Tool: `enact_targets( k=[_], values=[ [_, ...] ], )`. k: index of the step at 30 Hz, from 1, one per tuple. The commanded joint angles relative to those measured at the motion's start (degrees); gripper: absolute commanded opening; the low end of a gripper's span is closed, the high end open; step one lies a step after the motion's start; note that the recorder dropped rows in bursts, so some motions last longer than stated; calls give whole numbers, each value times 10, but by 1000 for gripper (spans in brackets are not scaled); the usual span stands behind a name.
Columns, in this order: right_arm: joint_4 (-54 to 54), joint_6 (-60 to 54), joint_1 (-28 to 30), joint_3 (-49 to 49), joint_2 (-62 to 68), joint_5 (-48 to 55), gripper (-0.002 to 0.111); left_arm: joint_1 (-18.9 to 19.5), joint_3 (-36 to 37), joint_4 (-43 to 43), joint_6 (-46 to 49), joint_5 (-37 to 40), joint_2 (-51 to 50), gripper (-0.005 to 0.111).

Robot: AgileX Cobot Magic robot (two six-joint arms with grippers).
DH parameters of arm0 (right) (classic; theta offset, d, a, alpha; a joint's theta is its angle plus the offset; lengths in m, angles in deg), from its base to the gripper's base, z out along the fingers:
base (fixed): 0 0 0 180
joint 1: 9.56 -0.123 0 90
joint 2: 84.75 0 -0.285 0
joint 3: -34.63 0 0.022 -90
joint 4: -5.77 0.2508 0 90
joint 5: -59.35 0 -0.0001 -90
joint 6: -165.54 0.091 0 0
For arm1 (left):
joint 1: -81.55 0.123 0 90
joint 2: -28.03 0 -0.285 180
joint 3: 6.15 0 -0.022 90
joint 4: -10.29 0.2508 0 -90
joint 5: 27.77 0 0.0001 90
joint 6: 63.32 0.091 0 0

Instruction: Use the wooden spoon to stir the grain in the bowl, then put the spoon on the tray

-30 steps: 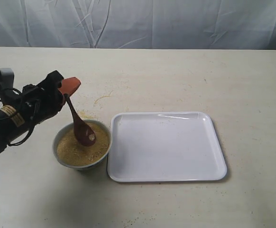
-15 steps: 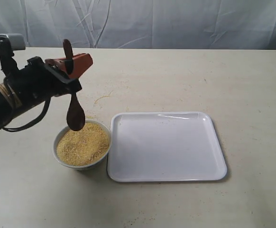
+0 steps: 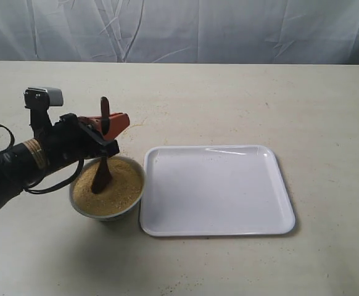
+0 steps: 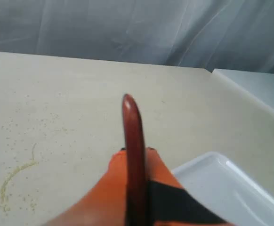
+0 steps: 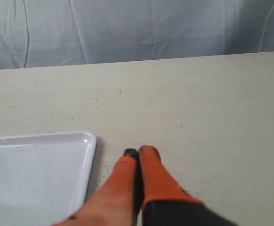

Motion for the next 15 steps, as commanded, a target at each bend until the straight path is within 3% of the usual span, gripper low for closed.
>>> enact_targets(
  k=[1,15],
  values=[
    [-1,0,2,1,-3,-4,1,0,0,28,-11,8,-9,0],
    [-1,0,2,1,-3,-5,1,4,-9,20,-23,8,92,0]
  ],
)
